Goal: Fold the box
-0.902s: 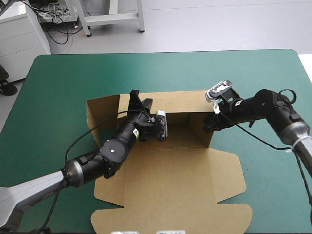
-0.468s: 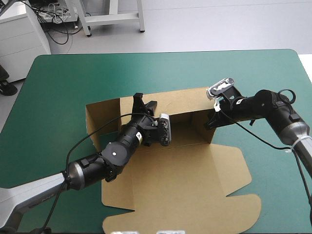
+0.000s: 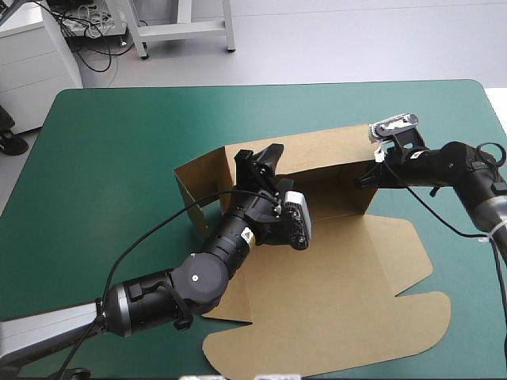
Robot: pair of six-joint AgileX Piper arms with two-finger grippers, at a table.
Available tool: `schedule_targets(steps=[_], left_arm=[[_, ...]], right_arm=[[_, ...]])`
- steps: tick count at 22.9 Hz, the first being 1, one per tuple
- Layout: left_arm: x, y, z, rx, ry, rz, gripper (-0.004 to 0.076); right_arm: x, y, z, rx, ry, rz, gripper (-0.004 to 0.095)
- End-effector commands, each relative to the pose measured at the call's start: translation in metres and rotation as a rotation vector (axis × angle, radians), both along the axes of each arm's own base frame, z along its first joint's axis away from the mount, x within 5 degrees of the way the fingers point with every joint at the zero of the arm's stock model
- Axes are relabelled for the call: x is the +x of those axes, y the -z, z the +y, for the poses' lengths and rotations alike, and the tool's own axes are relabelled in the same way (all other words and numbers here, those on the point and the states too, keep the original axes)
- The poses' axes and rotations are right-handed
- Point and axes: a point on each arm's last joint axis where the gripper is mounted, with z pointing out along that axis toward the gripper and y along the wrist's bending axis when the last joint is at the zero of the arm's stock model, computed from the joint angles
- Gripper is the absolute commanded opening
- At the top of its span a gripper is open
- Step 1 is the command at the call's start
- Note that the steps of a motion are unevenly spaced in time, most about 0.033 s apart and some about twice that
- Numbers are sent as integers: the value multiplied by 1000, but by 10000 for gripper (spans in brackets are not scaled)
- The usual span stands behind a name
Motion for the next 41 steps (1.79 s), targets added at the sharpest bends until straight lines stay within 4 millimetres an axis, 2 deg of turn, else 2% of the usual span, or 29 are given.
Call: schedule_targets(steps=[1,2,3,4,7,10,14,17,22,24,30,38,41], left_arm=[[-11,-39,4,-90,2,-22,216],[-11,-47,3,-96,5,0,32],[-11,-51,3,-105,5,22,-37],[-12,-60,4,-107,0,42,-1],[-10,-84,11,-131,-32,147,-6],[12,-110,36,-225,-87,377,-6],[44,-135,85,-398,-170,598,-6],[62,-143,136,-571,-295,673,-6],[66,-148,186,-708,-435,698,-6],[62,-145,206,-767,-490,698,-6],[49,-118,231,-823,-589,686,-6],[15,-72,241,-909,-613,643,-6],[4,-54,244,-837,-663,685,-6]], right_arm=[[-1,-25,-7,59,66,-107,-23],[-1,-25,-7,59,66,-107,-23],[-1,-25,-7,59,66,-107,-23],[-1,-25,-7,59,66,-107,-23],[-1,-25,-7,59,66,-107,-23],[-2,-25,-7,59,63,-101,-23],[-2,-25,-7,57,58,-97,-23],[-3,-24,-6,58,53,-87,-23],[-3,-24,-6,57,50,-86,-23],[-3,-24,-6,60,49,-82,-23],[-3,-24,-6,60,49,-81,-23],[-7,-25,-5,62,31,-59,-23],[-16,-45,-3,67,3,-68,-23]])
